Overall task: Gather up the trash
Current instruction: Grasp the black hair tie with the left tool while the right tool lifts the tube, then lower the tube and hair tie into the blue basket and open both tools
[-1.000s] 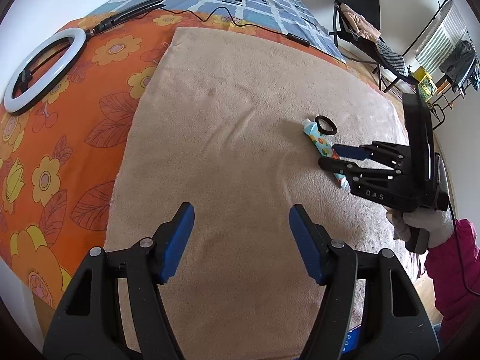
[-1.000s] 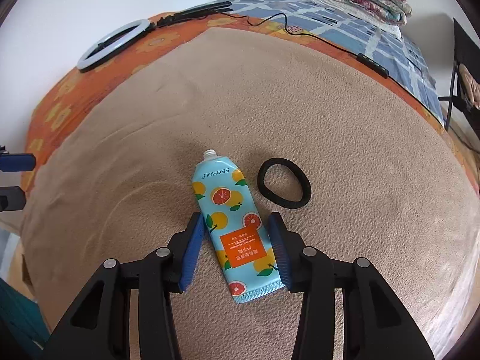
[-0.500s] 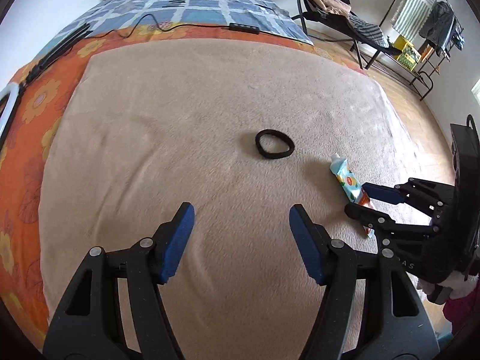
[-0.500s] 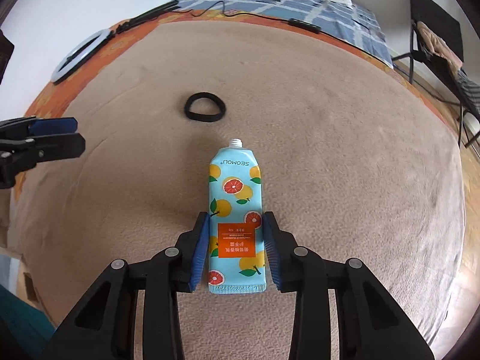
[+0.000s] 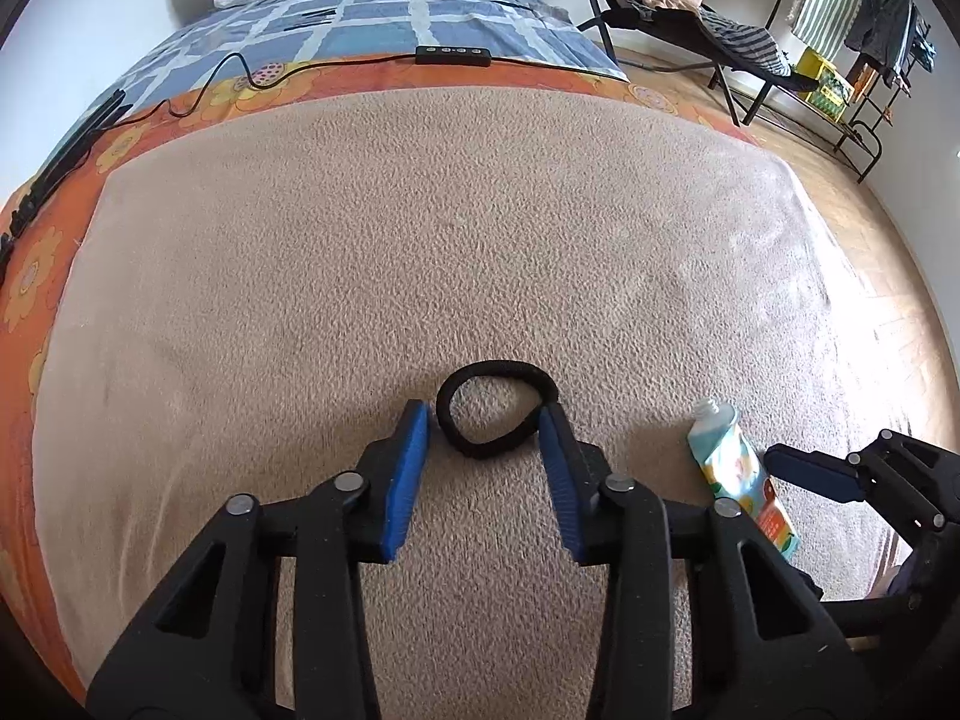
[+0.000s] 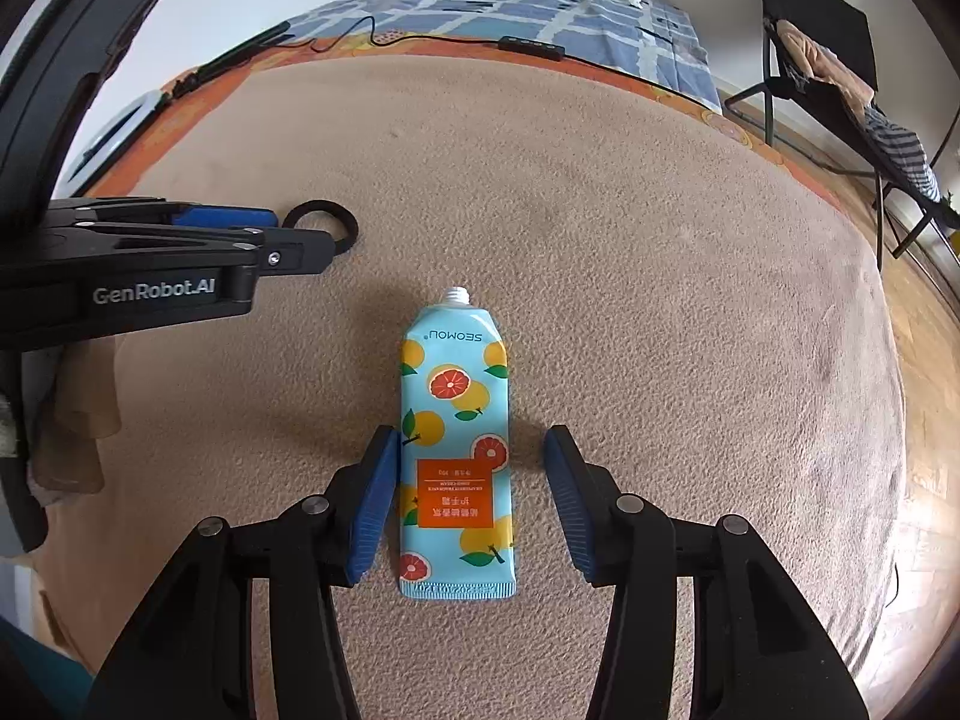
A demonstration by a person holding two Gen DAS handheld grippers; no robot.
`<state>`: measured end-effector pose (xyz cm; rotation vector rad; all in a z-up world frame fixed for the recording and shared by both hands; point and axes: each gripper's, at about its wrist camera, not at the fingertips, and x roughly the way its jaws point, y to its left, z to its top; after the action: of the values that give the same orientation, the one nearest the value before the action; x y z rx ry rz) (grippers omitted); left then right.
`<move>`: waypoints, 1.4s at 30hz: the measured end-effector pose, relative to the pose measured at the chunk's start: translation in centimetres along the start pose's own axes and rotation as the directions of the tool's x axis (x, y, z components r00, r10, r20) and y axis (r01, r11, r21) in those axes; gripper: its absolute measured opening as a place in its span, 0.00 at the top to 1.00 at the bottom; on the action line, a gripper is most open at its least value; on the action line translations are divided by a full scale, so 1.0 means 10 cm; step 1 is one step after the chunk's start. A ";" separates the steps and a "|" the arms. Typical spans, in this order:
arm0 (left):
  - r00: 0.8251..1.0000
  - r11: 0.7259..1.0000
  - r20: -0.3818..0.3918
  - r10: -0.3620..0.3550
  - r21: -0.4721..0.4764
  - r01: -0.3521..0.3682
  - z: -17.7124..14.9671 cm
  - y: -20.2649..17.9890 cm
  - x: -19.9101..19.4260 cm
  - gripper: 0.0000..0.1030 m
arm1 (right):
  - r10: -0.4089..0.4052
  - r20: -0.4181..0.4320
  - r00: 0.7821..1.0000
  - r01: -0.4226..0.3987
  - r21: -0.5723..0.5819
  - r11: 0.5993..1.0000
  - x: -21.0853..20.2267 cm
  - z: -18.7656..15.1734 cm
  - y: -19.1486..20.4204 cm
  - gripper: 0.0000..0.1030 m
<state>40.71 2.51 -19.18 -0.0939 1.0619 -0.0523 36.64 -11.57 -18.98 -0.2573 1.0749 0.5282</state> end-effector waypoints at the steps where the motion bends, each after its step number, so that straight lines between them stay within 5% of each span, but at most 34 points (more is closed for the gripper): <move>1: 1.000 1.000 0.002 -0.003 0.000 0.003 0.00 0.00 0.00 0.75 | 0.005 0.002 1.000 -0.005 -0.001 1.000 0.00 -0.01 0.01 0.53; 4: 1.000 1.000 0.005 -0.024 -0.009 0.024 0.00 0.02 -0.02 0.92 | 0.005 0.005 1.000 -0.005 0.001 1.000 0.01 0.00 0.02 0.61; 7: 1.000 1.000 0.012 -0.022 0.003 0.022 -0.04 0.00 -0.05 0.94 | 0.011 0.005 1.000 -0.011 0.008 1.000 0.00 0.00 0.02 0.67; 25: 0.995 0.998 0.085 -0.055 -0.010 0.056 -0.56 0.15 -1.02 0.95 | 0.040 0.053 0.998 -0.041 0.003 0.999 -0.49 -0.15 0.17 0.67; 42: 0.989 0.994 0.107 -0.107 0.046 0.102 -1.78 -0.16 -2.14 0.95 | 0.099 0.109 0.989 -0.092 -0.063 0.994 -1.48 -0.97 0.79 0.67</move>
<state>14.76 1.92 -9.06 -0.1147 0.9457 -0.1617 19.61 -13.37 -9.92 -0.2251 0.9666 0.6532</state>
